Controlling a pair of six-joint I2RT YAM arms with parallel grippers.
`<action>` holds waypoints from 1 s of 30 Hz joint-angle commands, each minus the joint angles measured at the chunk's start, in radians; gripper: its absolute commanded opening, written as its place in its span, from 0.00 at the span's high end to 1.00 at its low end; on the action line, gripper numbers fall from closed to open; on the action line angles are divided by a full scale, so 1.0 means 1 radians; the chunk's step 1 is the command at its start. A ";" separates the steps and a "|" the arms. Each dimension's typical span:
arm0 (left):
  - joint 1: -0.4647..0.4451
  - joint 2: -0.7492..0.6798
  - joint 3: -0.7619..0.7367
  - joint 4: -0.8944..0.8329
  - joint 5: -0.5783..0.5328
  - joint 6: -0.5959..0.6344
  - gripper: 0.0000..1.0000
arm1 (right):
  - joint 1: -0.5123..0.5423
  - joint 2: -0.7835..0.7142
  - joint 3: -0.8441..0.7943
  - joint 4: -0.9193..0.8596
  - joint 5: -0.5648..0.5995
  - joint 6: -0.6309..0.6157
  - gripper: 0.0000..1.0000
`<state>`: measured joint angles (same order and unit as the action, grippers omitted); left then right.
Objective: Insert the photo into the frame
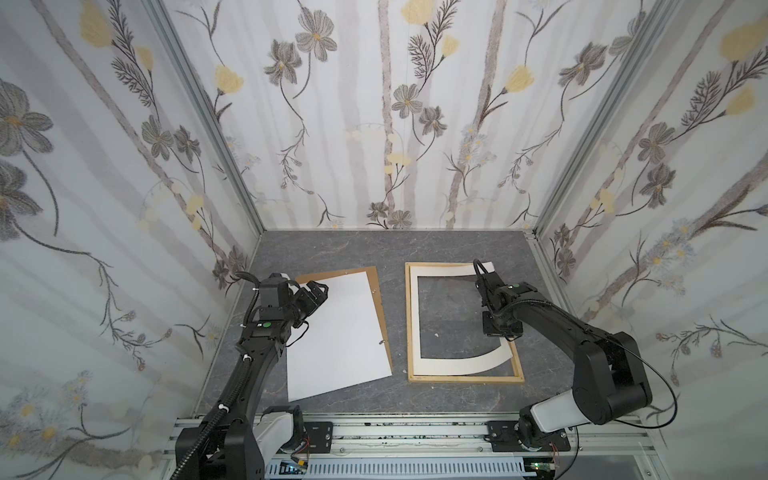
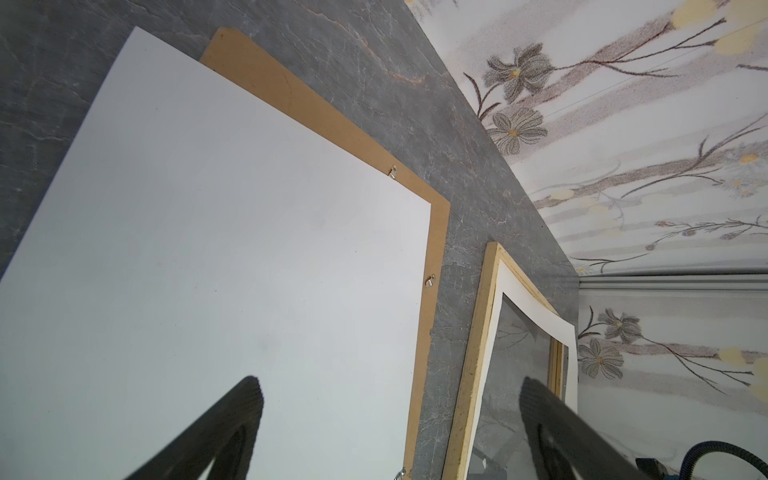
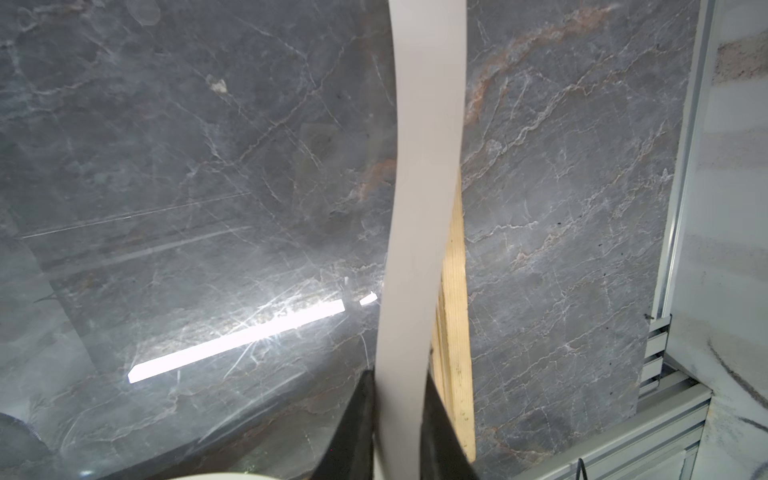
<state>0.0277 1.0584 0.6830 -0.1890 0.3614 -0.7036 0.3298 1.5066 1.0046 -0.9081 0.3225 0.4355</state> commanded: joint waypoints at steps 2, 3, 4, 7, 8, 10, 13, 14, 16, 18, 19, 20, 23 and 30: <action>0.000 -0.012 0.002 0.014 -0.005 0.006 0.03 | 0.001 0.012 0.010 -0.009 0.010 -0.012 0.75; 0.000 -0.014 0.002 0.014 -0.006 0.004 0.03 | 0.000 0.012 0.008 -0.009 0.008 -0.012 0.74; 0.000 -0.014 0.004 0.014 -0.005 0.002 0.03 | 0.001 0.012 0.006 -0.009 0.004 -0.013 0.73; 0.000 -0.014 0.007 0.016 -0.001 -0.002 0.03 | 0.001 0.010 0.005 -0.016 0.008 -0.013 0.67; -0.001 -0.014 0.009 0.016 0.002 -0.002 0.03 | 0.002 0.009 0.005 -0.019 0.015 -0.011 0.63; -0.001 -0.014 0.012 0.014 -0.001 -0.003 0.03 | 0.002 0.009 0.010 -0.030 0.030 -0.007 0.51; -0.002 -0.015 0.015 0.011 0.001 -0.002 0.03 | 0.002 0.014 0.020 -0.048 0.058 -0.003 0.29; -0.001 -0.016 0.019 0.009 0.001 -0.001 0.03 | 0.002 0.015 0.022 -0.054 0.066 -0.003 0.18; 0.000 -0.018 0.020 0.007 0.000 0.000 0.03 | 0.001 0.017 0.030 -0.065 0.097 -0.001 0.00; -0.001 -0.023 0.021 0.002 -0.001 -0.001 0.03 | 0.000 0.018 0.032 -0.066 0.110 0.000 0.00; -0.002 -0.027 0.021 0.000 -0.002 0.000 0.03 | 0.000 0.019 0.034 -0.063 0.106 -0.002 0.00; -0.002 -0.029 0.023 0.000 -0.003 -0.002 0.03 | 0.000 0.023 0.033 -0.062 0.103 -0.004 0.00; -0.004 -0.037 0.027 -0.007 -0.005 -0.002 0.03 | -0.001 0.022 0.037 -0.055 0.101 -0.010 0.00; -0.160 -0.008 0.047 -0.011 -0.088 -0.004 0.03 | -0.144 -0.083 0.004 0.119 -0.133 -0.091 0.01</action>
<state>-0.0860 1.0302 0.7197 -0.2028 0.3279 -0.7036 0.2348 1.4586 1.0203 -0.8757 0.3183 0.3828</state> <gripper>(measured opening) 0.968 0.995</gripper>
